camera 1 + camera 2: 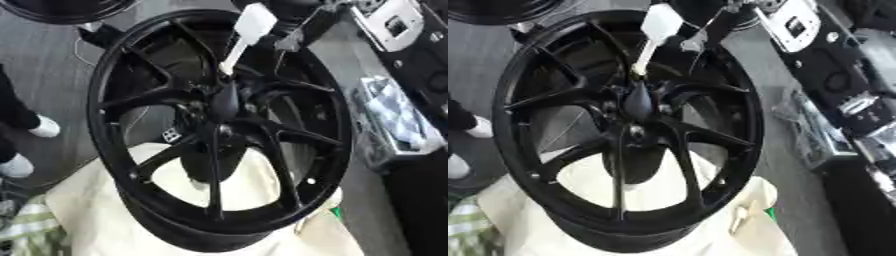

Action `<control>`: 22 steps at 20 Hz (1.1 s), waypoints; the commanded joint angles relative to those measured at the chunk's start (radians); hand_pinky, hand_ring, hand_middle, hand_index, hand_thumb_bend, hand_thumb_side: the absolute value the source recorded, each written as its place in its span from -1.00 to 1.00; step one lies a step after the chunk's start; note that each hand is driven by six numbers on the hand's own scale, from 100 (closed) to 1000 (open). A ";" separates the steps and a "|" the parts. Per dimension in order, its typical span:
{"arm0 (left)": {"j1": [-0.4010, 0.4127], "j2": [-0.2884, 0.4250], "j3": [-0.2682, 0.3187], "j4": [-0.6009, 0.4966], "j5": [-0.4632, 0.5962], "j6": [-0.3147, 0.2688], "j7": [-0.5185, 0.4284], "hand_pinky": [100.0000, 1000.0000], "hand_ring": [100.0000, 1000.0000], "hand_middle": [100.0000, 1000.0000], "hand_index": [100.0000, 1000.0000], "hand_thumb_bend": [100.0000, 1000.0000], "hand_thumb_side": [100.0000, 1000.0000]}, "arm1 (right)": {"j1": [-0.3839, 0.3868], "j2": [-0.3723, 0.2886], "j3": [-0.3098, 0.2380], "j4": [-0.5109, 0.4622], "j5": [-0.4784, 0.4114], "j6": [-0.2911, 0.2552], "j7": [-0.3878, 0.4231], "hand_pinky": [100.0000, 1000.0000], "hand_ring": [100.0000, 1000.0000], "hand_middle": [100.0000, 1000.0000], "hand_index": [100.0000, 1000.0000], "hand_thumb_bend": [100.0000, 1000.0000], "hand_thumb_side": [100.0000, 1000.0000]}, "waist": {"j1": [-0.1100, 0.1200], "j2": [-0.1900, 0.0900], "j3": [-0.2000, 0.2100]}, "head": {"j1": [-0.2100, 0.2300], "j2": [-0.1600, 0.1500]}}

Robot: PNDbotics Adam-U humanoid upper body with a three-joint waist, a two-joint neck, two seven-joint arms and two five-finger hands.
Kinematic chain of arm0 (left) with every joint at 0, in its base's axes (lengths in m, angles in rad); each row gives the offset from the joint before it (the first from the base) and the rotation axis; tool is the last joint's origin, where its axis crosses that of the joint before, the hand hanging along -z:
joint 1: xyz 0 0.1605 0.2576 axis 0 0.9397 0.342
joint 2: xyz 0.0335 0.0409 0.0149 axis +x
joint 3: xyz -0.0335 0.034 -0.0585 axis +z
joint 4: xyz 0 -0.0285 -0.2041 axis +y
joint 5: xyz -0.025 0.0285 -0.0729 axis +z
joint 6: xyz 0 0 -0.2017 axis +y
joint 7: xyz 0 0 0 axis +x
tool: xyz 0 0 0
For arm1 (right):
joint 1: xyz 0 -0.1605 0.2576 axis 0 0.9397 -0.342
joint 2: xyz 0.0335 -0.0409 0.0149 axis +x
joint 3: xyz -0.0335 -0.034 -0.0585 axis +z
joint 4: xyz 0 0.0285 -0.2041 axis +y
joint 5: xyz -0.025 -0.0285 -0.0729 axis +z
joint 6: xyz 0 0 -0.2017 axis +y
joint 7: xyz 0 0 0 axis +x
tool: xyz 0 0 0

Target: Pull the pin out of the wheel hub.

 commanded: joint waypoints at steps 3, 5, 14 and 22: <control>-0.002 0.017 0.004 -0.011 -0.007 0.000 0.003 0.42 0.13 0.13 0.45 -1.00 0.91 | 0.014 -0.106 -0.082 -0.088 -0.177 -0.107 0.176 0.30 0.22 -0.30 -0.02 -1.00 -0.88 | 0.008 -0.028 -0.009 | 0.011 -0.002; 0.000 0.016 0.006 -0.011 -0.007 -0.001 0.004 0.42 0.13 0.13 0.44 -1.00 0.91 | 0.037 -0.142 -0.118 -0.115 -0.243 -0.068 0.161 0.29 0.21 -0.30 -0.02 -1.00 -0.93 | 0.010 -0.030 -0.014 | 0.015 -0.002; 0.008 0.014 0.023 -0.015 -0.004 -0.005 0.020 0.42 0.13 0.13 0.44 -1.00 0.89 | 0.303 -0.324 -0.373 -0.170 -0.510 0.100 -0.028 0.22 0.21 -0.30 -0.02 -1.00 -1.00 | 0.022 -0.030 -0.060 | 0.060 -0.003; 0.011 0.002 0.045 -0.023 -0.001 -0.012 0.041 0.42 0.13 0.13 0.44 -1.00 0.86 | 0.784 -0.228 -0.646 -0.270 -0.378 0.162 -0.333 0.23 0.23 -0.25 0.01 -1.00 -1.00 | 0.045 -0.020 -0.112 | 0.103 -0.008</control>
